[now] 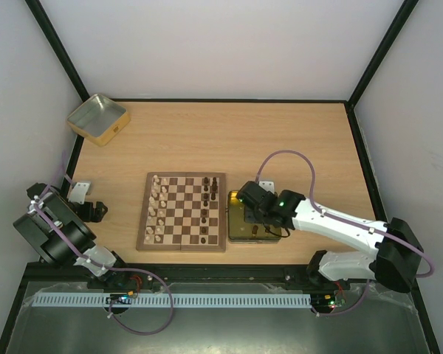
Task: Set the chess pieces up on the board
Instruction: Pick up the chess piece from the storage box.
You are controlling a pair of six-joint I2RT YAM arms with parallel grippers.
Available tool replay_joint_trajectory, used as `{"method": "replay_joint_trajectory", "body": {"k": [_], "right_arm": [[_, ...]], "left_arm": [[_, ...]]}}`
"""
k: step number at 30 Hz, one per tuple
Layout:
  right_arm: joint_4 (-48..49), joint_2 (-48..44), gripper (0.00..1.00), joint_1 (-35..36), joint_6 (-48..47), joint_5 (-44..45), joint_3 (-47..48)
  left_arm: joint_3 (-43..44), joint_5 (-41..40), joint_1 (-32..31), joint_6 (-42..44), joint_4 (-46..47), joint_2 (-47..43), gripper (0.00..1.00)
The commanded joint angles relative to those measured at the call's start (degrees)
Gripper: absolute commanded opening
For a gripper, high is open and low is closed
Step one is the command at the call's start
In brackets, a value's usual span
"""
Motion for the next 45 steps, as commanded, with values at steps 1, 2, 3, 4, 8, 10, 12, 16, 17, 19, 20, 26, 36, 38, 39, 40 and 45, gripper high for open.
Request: {"method": "replay_joint_trajectory", "body": {"k": [1, 2, 3, 4, 8, 10, 12, 16, 17, 19, 20, 26, 36, 38, 39, 40, 45], "right_arm": [[1.06, -1.70, 0.30, 0.37, 1.19, -1.63, -2.76], [1.19, -1.84, 0.30, 0.37, 1.26, -1.93, -3.34], [1.36, -2.08, 0.30, 0.43, 1.31, -2.24, -3.98], [1.56, -2.45, 0.30, 0.47, 1.37, -2.56, -4.73], [3.47, -4.00, 0.30, 0.85, 2.30, -4.42, -8.17], [4.21, -4.21, 0.30, 1.33, 2.80, -4.65, -9.26], [4.84, -4.06, 0.29, 1.94, 3.03, -4.82, -9.54], [5.41, -3.22, 0.29, 2.49, 2.91, -4.65, -9.59], [5.46, -2.96, 0.29, 2.55, 2.79, -4.61, -9.56], [5.84, -2.62, 0.29, 2.59, 2.69, -4.59, -10.00], [6.17, -2.49, 0.29, 2.62, 2.67, -4.79, -10.31], [7.21, -1.90, 0.29, 2.66, 2.76, -4.70, -12.11], [7.07, -1.34, 0.14, 2.67, 2.59, -3.80, -11.88], [6.67, -1.12, 0.08, 2.66, 2.50, -3.49, -11.38], [6.43, -1.04, 0.06, 2.66, 2.42, -3.31, -11.24], [6.16, -1.02, 0.04, 2.66, 2.41, -3.19, -11.09], [4.45, -1.26, 0.02, 2.66, 2.34, -2.15, -9.95]], "left_arm": [[-3.66, -6.73, -0.72, -2.39, -6.81, 2.38, 0.99], [-3.75, -7.02, -1.08, -2.41, -6.81, 2.09, 0.99], [-3.80, -7.43, -1.39, -2.46, -6.80, 1.89, 0.99], [-3.85, -7.77, -1.64, -2.50, -6.85, 1.65, 0.99], [-3.70, -8.03, -1.81, -2.55, -7.05, 1.04, 0.99], [-3.91, -8.08, -1.84, -2.59, -6.98, 0.95, 0.99], [-4.09, -8.15, -1.98, -2.63, -6.91, 1.03, 0.99], [-4.31, -7.85, -2.00, -3.09, -6.56, 0.95, 0.99], [-4.37, -7.75, -2.12, -3.19, -6.58, 0.95, 0.99], [-4.58, -7.65, -2.25, -3.42, -6.56, 0.80, 0.99], [-4.67, -7.57, -2.28, -3.50, -6.52, 0.71, 0.99], [-5.03, -7.49, -2.29, -3.51, -6.75, -0.08, 0.99], [-5.43, -7.11, -2.50, -3.46, -6.82, -0.84, 0.99], [-5.47, -7.16, -2.50, -3.56, -6.79, -1.07, 0.99], [-5.47, -7.13, -2.43, -3.52, -6.82, -1.05, 0.99], [-5.48, -7.11, -2.49, -3.55, -6.83, -1.15, 0.99], [-5.62, -7.08, -2.45, -3.38, -6.84, -1.25, 0.99]]}}
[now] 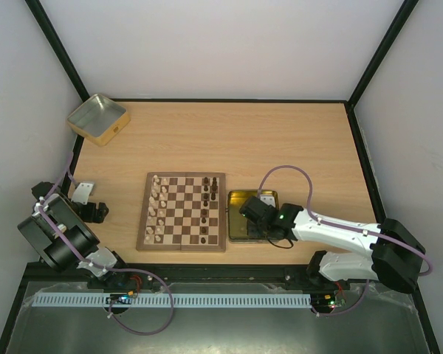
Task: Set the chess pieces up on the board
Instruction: Pick up the chess piece from the storage box, then place the chess piece on the chessboard.
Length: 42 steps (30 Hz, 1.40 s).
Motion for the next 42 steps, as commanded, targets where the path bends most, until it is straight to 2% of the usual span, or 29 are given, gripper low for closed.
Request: {"method": "replay_joint_trajectory", "body": {"k": [1, 14, 19, 26, 35, 42], "right_arm": [[-3.28, 0.47, 0.02, 0.47, 0.04, 3.07, 2.47], [-8.85, 2.72, 0.02, 0.45, -1.81, 6.56, 10.39], [-10.96, 5.36, 0.02, 0.52, -3.20, 7.25, 17.08], [-10.38, 12.82, 0.02, 0.82, -6.20, 6.50, 26.98], [-6.66, 24.75, 0.02, 1.06, -10.44, 5.11, 35.11], [-4.68, 30.10, 0.02, 1.06, -11.85, 4.09, 38.31]], "left_arm": [[-3.38, -3.14, -0.07, -1.85, -9.15, 1.50, 0.99], [-3.56, -2.77, 0.05, -1.66, -8.59, 1.18, 0.99], [-3.57, -2.51, 0.07, -1.48, -8.52, 1.34, 0.99], [-3.62, -1.82, 0.62, -1.18, -8.26, 1.68, 0.99], [-2.95, -0.98, 1.59, -0.59, -8.60, 3.11, 0.99], [-2.94, -0.75, 1.74, -0.38, -8.48, 3.24, 0.99]]}}
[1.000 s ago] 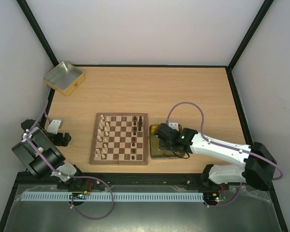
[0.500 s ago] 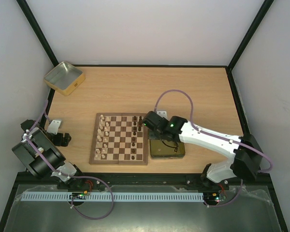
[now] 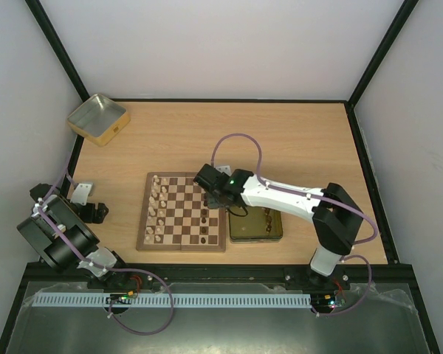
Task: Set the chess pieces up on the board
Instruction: Place the chess piece on the chessboard.
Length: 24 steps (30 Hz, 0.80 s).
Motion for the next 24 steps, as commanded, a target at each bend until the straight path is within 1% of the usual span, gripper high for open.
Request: {"method": "replay_joint_trajectory", "body": {"k": [1, 11, 24], "right_arm": [[1.67, 2.35, 0.02, 0.43, -1.77, 0.07, 2.67], [3.62, 6.67, 0.02, 0.32, -2.34, -0.94, 4.80], [3.98, 7.87, 0.02, 0.39, -2.45, -1.22, 4.62]], "left_arm": [[-2.63, -2.62, 0.44, -0.88, -8.41, 3.19, 0.99], [-2.43, -2.38, 0.44, -0.99, -8.27, 3.85, 0.99], [-2.41, -2.25, 0.59, -0.79, -8.35, 3.94, 0.99]]}}
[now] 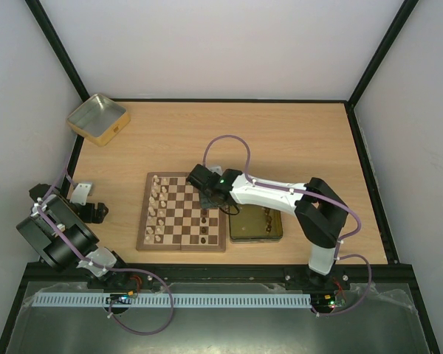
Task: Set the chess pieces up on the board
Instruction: Place the chess piece on the chessboard.
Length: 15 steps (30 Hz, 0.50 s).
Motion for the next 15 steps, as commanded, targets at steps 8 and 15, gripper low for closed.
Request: {"method": "replay_joint_trajectory", "body": {"k": [8, 15], "right_arm": [[0.25, -0.23, 0.02, 0.30, -0.39, 0.87, 0.59], [0.36, -1.21, 0.02, 0.32, -0.28, 1.02, -0.74]], "left_arm": [[-2.64, -2.92, 0.29, -0.88, -7.93, 3.68, 0.99], [-2.70, -2.99, 0.29, -0.86, -7.97, 3.60, 0.99]]}}
